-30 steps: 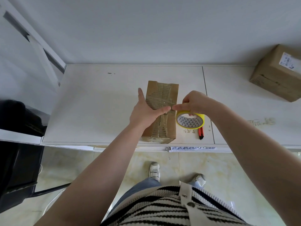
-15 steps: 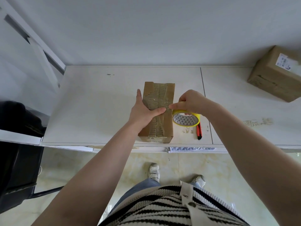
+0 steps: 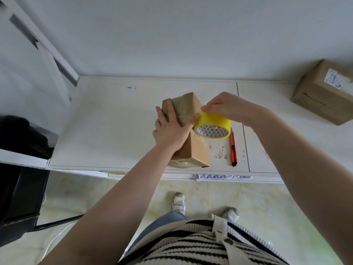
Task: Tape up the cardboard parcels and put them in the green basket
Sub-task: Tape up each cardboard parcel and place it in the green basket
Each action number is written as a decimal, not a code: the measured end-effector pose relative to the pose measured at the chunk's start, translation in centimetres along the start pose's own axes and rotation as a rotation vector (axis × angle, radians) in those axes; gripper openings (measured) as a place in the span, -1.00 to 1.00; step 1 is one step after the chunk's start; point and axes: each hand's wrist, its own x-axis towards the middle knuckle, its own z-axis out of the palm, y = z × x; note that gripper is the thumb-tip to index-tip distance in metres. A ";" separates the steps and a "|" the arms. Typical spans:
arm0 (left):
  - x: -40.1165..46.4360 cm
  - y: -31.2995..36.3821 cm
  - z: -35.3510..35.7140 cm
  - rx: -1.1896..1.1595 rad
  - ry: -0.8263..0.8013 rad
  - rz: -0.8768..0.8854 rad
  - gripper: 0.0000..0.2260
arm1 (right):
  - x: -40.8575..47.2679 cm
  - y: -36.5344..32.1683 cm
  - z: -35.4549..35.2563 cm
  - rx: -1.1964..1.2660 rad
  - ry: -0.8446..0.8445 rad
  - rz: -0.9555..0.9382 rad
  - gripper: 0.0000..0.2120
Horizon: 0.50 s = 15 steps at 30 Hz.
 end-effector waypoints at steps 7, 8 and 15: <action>1.0 -3.3 -1.9 -0.190 -0.110 -0.037 -0.09 | 0.9 -0.5 0.8 -0.458 0.118 0.046 -0.43; 1.1 -3.7 -2.4 -0.234 -0.142 -0.033 -0.09 | 1.0 -0.4 1.1 -0.462 0.128 0.071 -0.42; 1.9 -8.6 -3.8 -0.630 -0.180 -0.219 -0.35 | 1.1 -1.5 5.0 -0.110 0.134 -0.044 -0.62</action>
